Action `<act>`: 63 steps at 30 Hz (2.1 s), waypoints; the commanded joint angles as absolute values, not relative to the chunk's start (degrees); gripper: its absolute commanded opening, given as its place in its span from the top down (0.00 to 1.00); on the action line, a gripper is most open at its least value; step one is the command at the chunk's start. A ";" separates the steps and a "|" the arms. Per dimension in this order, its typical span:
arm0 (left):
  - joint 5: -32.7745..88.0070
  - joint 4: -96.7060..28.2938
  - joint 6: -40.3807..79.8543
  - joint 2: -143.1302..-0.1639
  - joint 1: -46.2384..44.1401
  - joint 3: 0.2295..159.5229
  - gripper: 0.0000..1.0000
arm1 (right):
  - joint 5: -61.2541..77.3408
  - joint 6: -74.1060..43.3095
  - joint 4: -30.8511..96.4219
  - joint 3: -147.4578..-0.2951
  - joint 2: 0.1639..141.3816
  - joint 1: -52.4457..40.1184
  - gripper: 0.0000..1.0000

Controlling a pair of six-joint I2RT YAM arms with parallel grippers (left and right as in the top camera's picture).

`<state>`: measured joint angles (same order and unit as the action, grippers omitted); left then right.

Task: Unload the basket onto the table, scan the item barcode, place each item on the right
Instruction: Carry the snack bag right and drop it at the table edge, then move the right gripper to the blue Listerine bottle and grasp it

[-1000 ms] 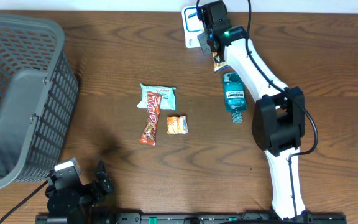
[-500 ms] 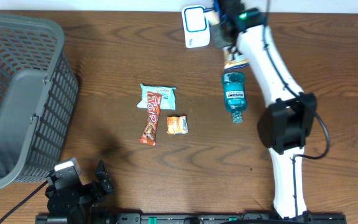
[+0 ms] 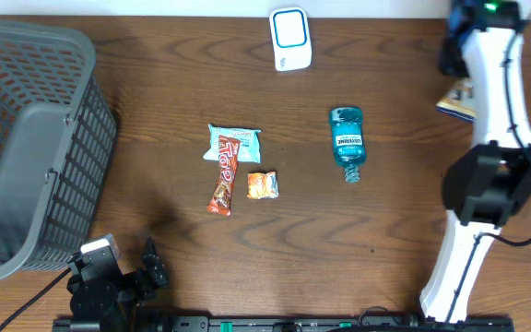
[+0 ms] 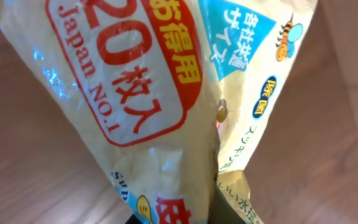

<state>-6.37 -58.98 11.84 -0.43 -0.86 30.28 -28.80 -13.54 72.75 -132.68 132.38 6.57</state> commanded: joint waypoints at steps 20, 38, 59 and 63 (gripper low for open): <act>-6.92 -59.09 11.92 -0.27 -1.06 30.04 0.01 | -27.46 -11.55 51.46 -105.43 130.50 22.31 0.62; -6.92 -59.09 11.94 -0.27 -1.06 30.04 0.01 | -17.76 -12.38 54.83 -108.14 115.98 20.91 0.01; -6.92 -59.09 11.92 -0.27 -1.06 30.04 0.01 | -6.81 -12.23 55.13 -106.06 123.48 12.23 0.99; -6.92 -59.09 11.92 -0.27 -1.06 30.04 0.01 | -7.86 -13.34 56.40 -106.06 127.46 12.58 0.99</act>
<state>-6.39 -58.98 11.84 -0.43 -0.86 30.28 -6.09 -12.08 56.01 -106.48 125.62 12.10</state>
